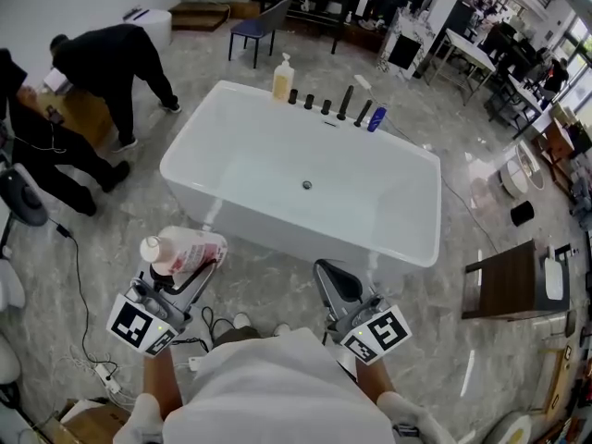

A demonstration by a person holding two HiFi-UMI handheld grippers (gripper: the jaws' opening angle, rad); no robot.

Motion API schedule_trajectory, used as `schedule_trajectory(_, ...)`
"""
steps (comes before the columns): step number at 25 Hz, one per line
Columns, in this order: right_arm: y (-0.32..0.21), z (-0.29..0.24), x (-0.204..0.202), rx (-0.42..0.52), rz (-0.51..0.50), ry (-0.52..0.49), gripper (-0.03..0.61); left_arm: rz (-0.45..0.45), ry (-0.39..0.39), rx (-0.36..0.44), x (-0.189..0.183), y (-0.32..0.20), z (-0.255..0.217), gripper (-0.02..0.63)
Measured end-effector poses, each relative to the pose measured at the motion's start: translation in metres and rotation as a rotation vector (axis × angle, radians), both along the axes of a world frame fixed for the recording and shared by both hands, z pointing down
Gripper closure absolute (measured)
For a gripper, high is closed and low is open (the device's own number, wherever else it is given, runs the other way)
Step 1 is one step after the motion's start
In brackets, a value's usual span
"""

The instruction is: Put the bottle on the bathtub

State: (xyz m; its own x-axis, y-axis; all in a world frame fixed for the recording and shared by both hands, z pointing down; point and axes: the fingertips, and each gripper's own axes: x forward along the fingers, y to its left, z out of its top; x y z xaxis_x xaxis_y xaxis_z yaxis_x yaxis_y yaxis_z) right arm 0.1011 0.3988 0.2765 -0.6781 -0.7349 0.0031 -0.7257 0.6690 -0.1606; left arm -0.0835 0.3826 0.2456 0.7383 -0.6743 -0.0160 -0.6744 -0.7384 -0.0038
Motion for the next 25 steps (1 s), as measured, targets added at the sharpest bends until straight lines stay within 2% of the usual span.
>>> schedule_trajectory(8,-0.005,0.012,0.007,-0.030,0.014,0.038,0.566,0.010,0.017,-0.006,0.012,-0.003,-0.003,0.373)
schedule_trajectory(13,-0.009,0.020,0.023,-0.071,0.050,0.028,0.566,0.018,0.003,-0.007,0.021,-0.001,0.000,0.373)
schedule_trajectory(18,-0.011,0.023,0.031,-0.076,0.067,0.061,0.566,-0.002,-0.016,0.021,0.020,-0.008,-0.010,0.373)
schedule_trajectory(22,-0.016,0.036,0.049,-0.132,0.101,0.022,0.566,-0.020,0.011,0.003,0.019,-0.011,-0.012,0.373)
schedule_trajectory(25,-0.019,0.044,0.055,-0.176,0.124,-0.012,0.566,-0.035,-0.003,-0.025,0.015,-0.013,-0.005,0.373)
